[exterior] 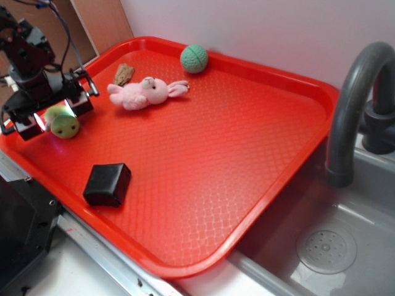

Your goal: Grab the green animal.

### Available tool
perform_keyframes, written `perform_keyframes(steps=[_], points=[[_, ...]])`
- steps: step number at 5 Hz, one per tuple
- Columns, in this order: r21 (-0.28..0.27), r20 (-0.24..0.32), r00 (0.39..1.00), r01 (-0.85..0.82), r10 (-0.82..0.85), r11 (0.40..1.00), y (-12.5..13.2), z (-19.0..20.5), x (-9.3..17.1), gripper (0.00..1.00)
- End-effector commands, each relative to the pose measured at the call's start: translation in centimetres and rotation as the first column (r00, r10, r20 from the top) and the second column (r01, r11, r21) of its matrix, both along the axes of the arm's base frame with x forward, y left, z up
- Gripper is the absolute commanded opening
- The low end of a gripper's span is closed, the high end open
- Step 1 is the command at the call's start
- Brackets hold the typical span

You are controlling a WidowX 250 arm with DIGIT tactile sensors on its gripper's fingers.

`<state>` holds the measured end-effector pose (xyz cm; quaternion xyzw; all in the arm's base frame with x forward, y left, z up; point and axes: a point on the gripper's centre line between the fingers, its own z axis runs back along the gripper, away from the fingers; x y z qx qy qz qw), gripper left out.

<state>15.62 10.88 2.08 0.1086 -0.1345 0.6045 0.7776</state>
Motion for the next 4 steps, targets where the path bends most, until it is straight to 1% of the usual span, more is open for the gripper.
perform_keyframes(steps=[1,2,3,4], points=[[-0.038,0.037,0.997,0.062,-0.060,0.997,-0.8,-0.7,-0.6,0.00],[-0.048,0.061,0.998,0.023,-0.020,0.999,-0.5,-0.2,-0.8,0.00],[-0.066,0.054,0.996,0.079,-0.075,0.995,-0.3,2.5,-0.4,0.00],[-0.140,0.053,0.957,0.291,-0.287,0.946,-0.8,7.0,0.7,0.00]])
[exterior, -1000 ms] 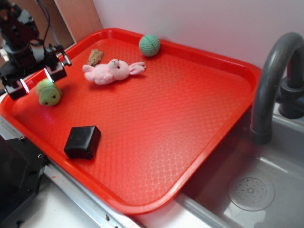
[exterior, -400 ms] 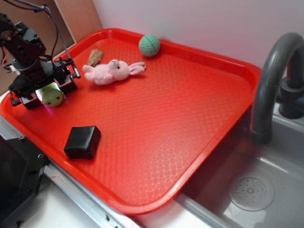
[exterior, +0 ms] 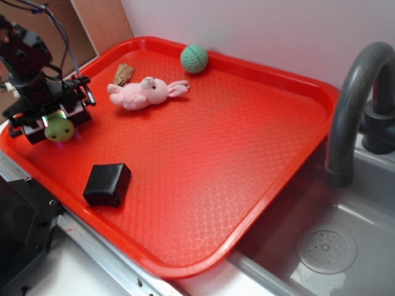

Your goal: Grab the green animal.

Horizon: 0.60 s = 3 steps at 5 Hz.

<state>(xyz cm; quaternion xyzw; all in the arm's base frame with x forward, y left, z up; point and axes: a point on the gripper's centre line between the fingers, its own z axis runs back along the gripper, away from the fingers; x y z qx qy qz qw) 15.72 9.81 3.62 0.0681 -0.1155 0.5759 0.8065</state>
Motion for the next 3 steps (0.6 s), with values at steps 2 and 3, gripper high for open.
perform_keyframes(steps=[2,3], points=[[-0.155,0.052,0.847,0.529,-0.528,0.834,-4.2,11.4,2.8,0.00],[-0.142,0.106,0.758,0.652,-0.644,0.744,-6.9,14.5,2.8,0.00]])
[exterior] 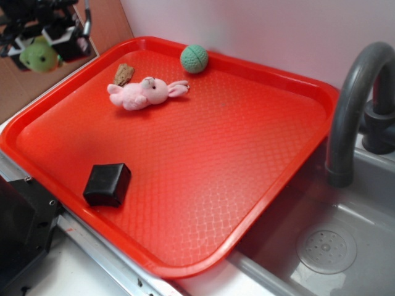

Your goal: Grab the green animal.

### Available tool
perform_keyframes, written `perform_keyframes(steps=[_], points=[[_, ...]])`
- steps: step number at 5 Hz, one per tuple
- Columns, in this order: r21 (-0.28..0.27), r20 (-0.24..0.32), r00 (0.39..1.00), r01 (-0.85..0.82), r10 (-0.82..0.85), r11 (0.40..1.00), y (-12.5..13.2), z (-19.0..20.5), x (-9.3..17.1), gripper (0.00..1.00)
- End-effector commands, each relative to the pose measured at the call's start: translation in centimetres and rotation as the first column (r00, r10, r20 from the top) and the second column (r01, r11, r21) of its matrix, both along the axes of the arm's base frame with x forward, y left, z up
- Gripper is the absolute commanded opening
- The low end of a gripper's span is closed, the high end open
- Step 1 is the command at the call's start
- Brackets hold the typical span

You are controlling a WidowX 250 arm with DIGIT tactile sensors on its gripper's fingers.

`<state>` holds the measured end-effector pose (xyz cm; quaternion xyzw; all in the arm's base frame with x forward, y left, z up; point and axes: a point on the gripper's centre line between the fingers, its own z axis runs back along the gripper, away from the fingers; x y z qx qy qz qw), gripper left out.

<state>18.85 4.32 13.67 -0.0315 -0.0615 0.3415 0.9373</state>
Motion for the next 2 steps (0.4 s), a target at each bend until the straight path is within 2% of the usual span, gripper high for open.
perform_keyframes(steps=[1,2], points=[[0.091,0.134,0.979,0.141,-0.152,0.986,-2.99,5.55,-0.80,0.00],[0.072,0.075,0.968,0.234,-0.239,0.970,-2.57,4.98,-0.24,0.00]])
